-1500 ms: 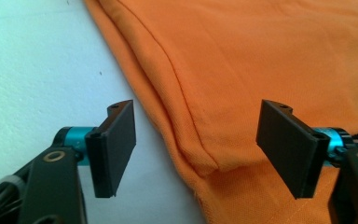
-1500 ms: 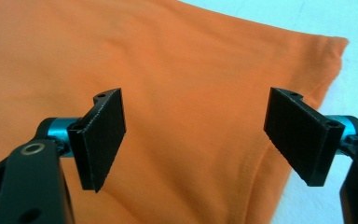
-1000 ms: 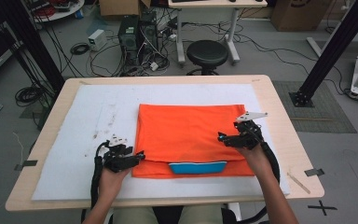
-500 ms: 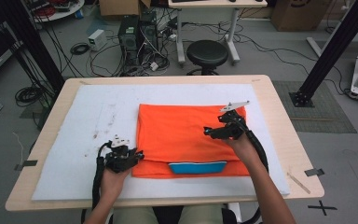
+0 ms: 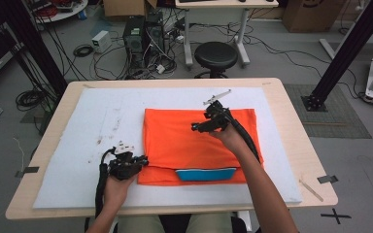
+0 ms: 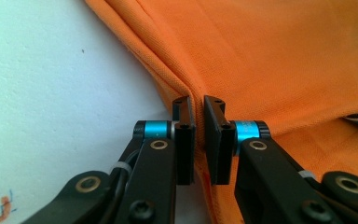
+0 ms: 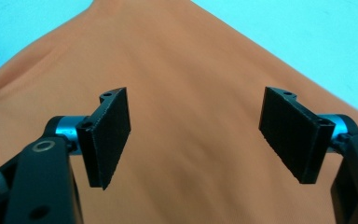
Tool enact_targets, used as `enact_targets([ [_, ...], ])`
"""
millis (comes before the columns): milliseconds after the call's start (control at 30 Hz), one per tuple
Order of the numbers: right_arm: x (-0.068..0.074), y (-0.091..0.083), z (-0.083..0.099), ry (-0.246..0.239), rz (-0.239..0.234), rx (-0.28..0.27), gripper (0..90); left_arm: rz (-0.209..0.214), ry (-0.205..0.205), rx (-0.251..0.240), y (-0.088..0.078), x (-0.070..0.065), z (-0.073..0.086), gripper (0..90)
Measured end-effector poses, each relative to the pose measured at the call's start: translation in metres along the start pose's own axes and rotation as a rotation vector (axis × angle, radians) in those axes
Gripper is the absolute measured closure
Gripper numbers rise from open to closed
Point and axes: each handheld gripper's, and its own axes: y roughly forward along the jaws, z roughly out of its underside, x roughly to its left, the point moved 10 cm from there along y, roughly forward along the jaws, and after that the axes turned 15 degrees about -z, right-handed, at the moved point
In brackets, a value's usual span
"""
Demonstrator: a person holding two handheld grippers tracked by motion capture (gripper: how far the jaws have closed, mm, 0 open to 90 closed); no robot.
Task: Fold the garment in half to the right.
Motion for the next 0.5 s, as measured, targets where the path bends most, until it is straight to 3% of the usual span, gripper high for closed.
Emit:
enact_targets([
  [300, 0.007, 0.038, -0.026, -0.045, -0.043, 0.078, 30.1, 0.005, -0.003, 0.003, -0.004, -0.001, 0.002, 83.3],
  [500, 0.009, 0.058, -0.037, -0.051, -0.066, 0.091, 32.9, 0.003, 0.001, -0.001, -0.004, -0.001, 0.003, 83.3],
])
